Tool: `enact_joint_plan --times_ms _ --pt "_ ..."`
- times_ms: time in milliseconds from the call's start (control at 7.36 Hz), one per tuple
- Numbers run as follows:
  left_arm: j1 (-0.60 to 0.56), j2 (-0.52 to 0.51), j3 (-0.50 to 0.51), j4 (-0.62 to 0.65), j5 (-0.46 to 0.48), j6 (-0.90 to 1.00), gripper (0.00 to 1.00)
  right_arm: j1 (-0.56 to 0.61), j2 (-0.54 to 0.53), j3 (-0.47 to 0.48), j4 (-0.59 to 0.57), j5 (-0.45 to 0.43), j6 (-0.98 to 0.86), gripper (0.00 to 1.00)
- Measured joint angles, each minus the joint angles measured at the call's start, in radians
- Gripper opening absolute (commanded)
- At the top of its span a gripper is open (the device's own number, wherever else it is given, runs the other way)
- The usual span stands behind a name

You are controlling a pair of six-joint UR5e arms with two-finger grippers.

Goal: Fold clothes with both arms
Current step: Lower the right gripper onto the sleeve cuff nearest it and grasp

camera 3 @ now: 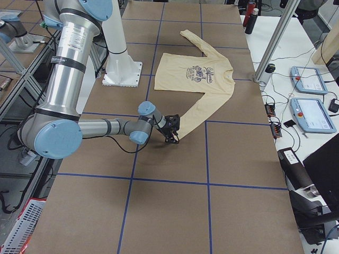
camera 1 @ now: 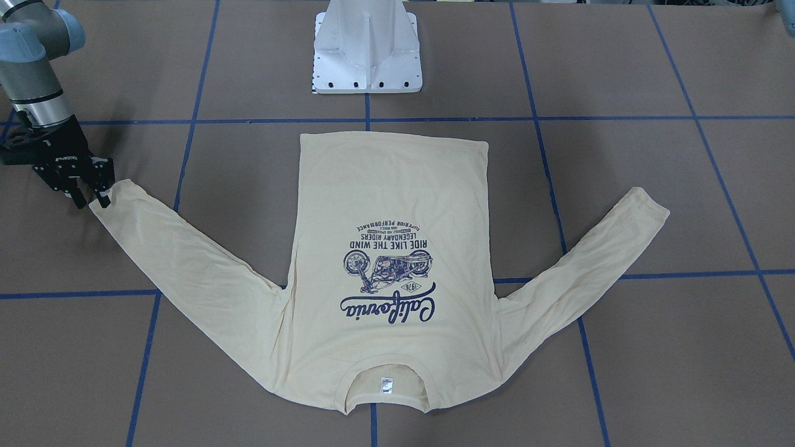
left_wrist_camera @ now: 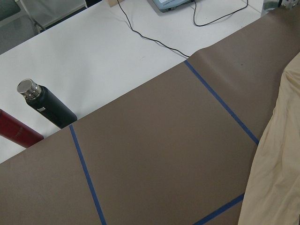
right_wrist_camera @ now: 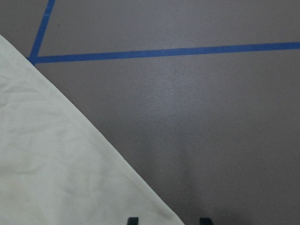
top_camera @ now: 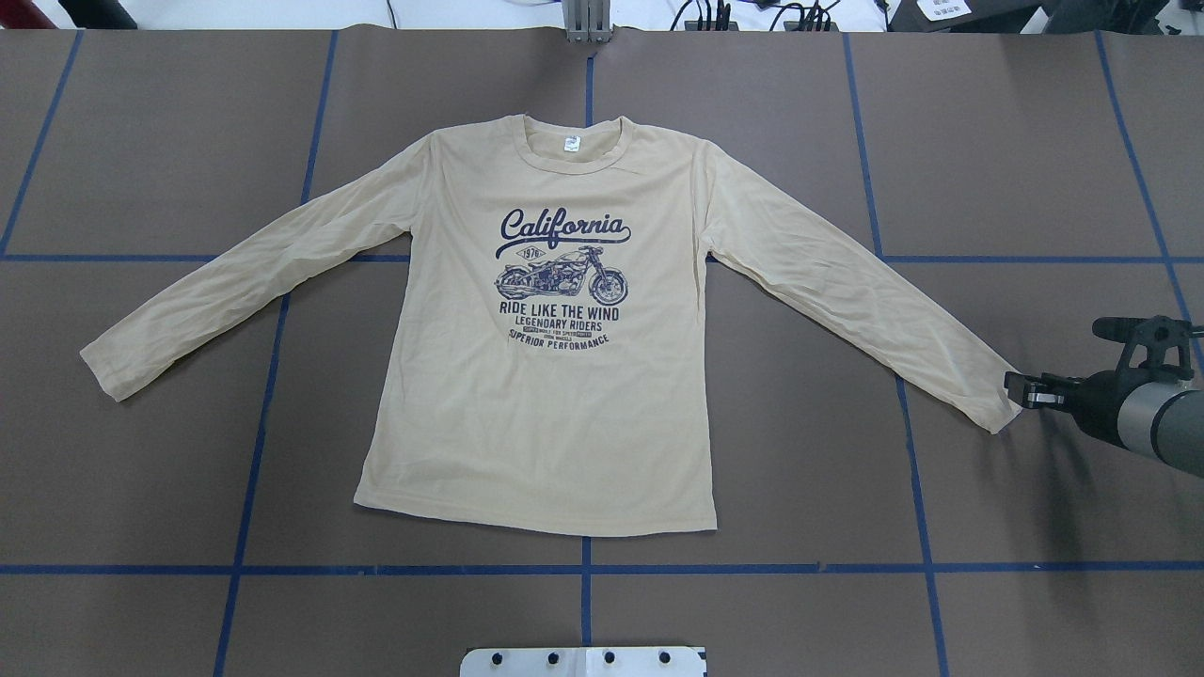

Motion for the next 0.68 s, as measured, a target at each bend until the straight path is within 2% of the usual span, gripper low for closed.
enact_joint_plan --times_ms 272,407,543,679 --pt "0.0 0.002 0.0 -0.003 0.0 0.0 1.0 -0.003 0.001 -0.003 0.0 -0.001 0.0 0.47" --pt "0.0 0.004 -0.001 -0.003 0.0 0.0 1.0 -0.005 0.0 -0.006 0.0 -0.001 0.0 0.41" --pt "0.0 0.004 -0.001 -0.003 0.0 0.0 1.0 -0.007 0.0 -0.011 0.0 -0.003 -0.001 0.08" --pt "0.0 0.005 -0.001 -0.003 0.0 0.0 1.0 -0.007 0.001 -0.015 0.0 -0.005 -0.001 0.0"
